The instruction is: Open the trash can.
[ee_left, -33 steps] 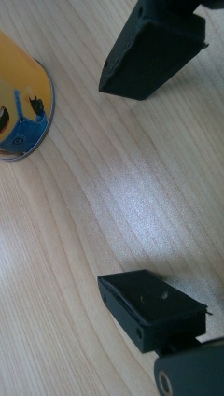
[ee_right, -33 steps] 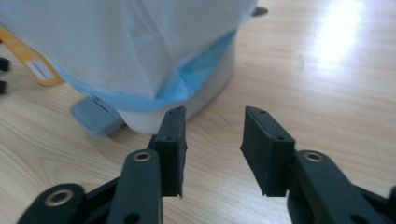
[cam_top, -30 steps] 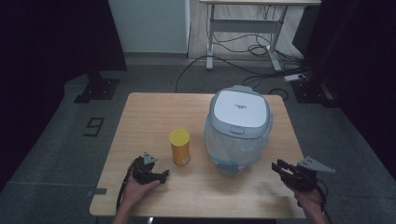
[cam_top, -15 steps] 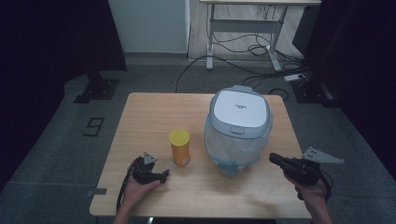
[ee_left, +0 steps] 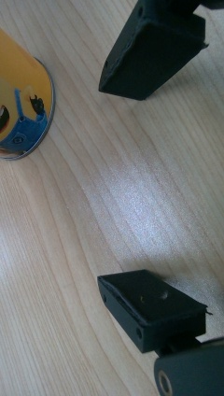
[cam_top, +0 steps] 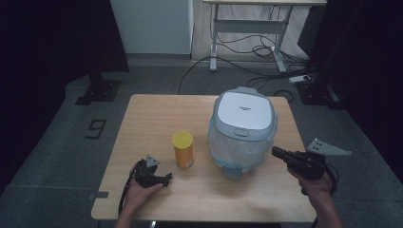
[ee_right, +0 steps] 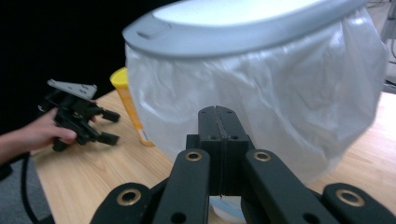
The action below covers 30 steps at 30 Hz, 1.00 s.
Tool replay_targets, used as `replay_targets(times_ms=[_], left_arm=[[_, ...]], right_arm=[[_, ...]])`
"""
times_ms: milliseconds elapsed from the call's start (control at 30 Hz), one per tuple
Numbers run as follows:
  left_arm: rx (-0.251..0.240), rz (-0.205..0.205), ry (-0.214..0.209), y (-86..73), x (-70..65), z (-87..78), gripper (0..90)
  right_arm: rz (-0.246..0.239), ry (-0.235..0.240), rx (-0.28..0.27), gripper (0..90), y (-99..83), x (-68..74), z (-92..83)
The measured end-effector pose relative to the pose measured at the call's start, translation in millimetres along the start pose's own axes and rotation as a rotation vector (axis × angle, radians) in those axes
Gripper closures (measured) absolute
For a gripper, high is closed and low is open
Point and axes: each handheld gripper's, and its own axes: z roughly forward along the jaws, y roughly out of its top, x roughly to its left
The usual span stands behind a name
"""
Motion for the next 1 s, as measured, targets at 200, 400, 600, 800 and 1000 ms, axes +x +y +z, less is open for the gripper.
replay_targets(times_ms=[200,400,600,800,1000], left_arm=[[0.001,0.0,-0.001,0.0,0.1,0.0,8.2],[0.001,0.0,0.0,0.0,0.0,-0.1,8.1],[0.0,0.001,-0.001,-0.1,0.1,-0.1,8.1],[0.0,0.002,-0.001,-0.4,0.2,-0.3,8.2],[-0.001,0.001,-0.001,-0.5,0.2,-0.4,8.2]], right_arm=[[0.002,0.011,-0.015,89.5,11.4,2.0,0.0],[0.003,0.02,-0.025,89.4,20.4,3.4,0.4],[-0.013,0.03,-0.03,89.4,33.7,7.8,2.6],[-0.018,0.042,-0.029,89.4,45.6,9.9,8.7],[-0.019,0.052,-0.024,89.4,53.4,12.1,17.0]])
